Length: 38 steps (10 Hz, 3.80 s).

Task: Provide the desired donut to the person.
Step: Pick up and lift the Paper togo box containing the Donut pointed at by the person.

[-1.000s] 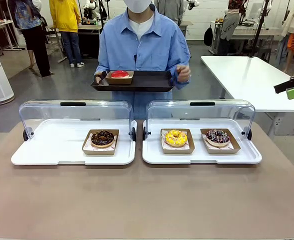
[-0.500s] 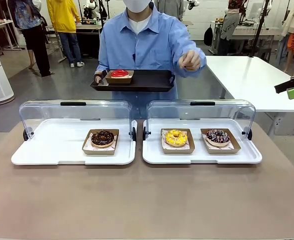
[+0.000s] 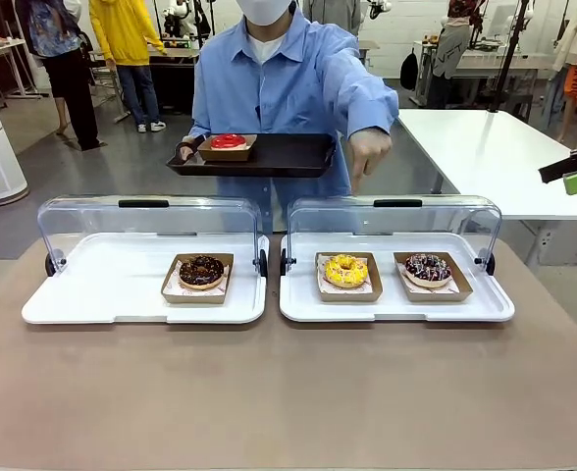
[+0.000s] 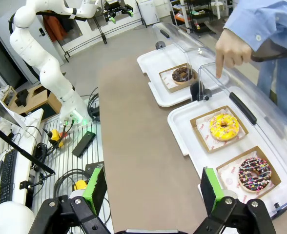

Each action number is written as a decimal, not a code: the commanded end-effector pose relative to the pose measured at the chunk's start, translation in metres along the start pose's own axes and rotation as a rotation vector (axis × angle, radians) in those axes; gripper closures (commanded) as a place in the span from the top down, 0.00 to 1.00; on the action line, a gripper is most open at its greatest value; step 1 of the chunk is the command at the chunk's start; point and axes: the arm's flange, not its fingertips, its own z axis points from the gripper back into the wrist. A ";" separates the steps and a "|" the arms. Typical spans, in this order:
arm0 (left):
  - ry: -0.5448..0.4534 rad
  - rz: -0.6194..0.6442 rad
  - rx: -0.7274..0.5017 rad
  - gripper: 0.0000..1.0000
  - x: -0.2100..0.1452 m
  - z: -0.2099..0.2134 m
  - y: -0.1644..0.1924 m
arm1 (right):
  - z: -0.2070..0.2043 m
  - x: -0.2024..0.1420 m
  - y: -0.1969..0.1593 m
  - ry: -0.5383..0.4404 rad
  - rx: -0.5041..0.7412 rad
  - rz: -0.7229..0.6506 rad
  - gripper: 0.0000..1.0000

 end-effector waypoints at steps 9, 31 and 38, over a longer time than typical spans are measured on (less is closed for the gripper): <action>0.004 0.005 0.015 1.00 0.000 -0.001 0.000 | 0.000 0.000 0.000 0.000 0.000 0.000 1.00; 0.004 0.005 0.015 1.00 0.000 -0.001 0.000 | -0.243 0.097 0.008 0.756 -0.230 0.241 1.00; 0.004 0.005 0.015 1.00 0.000 -0.001 0.000 | -0.250 0.091 0.018 0.839 -0.204 0.309 1.00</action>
